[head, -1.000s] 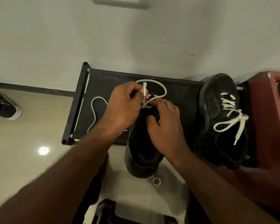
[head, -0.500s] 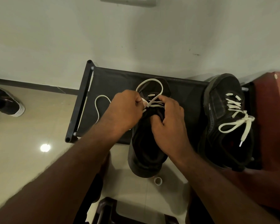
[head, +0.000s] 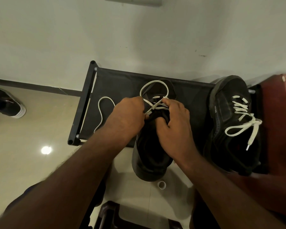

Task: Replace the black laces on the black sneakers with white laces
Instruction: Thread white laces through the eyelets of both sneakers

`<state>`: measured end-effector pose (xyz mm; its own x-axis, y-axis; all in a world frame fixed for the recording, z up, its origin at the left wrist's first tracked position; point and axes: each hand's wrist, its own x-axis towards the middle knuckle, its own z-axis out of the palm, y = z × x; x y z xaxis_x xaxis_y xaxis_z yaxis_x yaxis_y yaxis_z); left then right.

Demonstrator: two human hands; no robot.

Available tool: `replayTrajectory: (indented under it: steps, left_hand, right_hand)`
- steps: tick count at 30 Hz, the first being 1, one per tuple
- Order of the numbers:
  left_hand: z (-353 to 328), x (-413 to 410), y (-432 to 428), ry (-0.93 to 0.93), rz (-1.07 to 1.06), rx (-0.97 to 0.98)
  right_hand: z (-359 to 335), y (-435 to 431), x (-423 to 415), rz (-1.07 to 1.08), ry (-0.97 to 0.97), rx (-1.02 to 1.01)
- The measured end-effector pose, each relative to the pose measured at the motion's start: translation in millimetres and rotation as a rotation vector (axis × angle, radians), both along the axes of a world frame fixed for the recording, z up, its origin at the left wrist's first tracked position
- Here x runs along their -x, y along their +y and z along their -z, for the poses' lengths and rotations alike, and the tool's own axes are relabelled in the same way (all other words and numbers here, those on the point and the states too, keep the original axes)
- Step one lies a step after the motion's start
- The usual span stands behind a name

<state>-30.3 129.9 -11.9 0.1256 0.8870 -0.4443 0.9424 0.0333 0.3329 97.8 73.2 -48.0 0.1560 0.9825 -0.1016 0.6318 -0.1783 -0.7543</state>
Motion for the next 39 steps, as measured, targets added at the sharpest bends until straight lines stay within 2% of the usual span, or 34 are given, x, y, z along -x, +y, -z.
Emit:
replayTrajectory:
  steps: [9, 13, 18, 24, 29, 31, 33, 36, 37, 38, 39]
  left_hand:
    - [4, 8, -1, 0.081, 0.004, 0.092]
    - [2, 14, 0, -0.051, -0.019, 0.107]
    - [-6, 8, -1, -0.305, -0.069, 0.013]
    - [-5, -1, -6, -0.255, -0.074, 0.018]
    - [-3, 3, -5, -0.309, -0.049, 0.059]
    - [-5, 8, -2, -0.420, -0.078, 0.086]
    - [-16, 13, 0, -0.649, -0.138, 0.101]
    - [-31, 18, 3, -1.098, -0.298, 0.182]
    - [-30, 19, 3, -1.128, -0.320, 0.163]
    - [-28, 18, 2, -1.029, -0.302, 0.087]
    - [-23, 17, 0, -0.839, -0.247, -0.011]
  right_hand:
    - [1, 0, 0, 0.005, 0.014, -0.006]
    - [-1, 1, 0, 0.002, 0.009, 0.006]
    - [-3, 2, 1, 0.005, 0.005, 0.016]
    - [-6, 1, 2, 0.011, 0.004, 0.020]
    - [-6, 0, 3, 0.020, 0.008, 0.019]
    - [-5, -1, 2, 0.025, 0.028, 0.019]
    - [-5, -1, 1, 0.035, 0.057, 0.025]
    - [-5, 0, 0, 0.046, 0.077, 0.031]
    - [-5, 0, 0, 0.047, 0.079, 0.029]
    - [-4, 0, 0, 0.048, 0.080, 0.028]
    - [-4, -1, 1, 0.047, 0.080, 0.027]
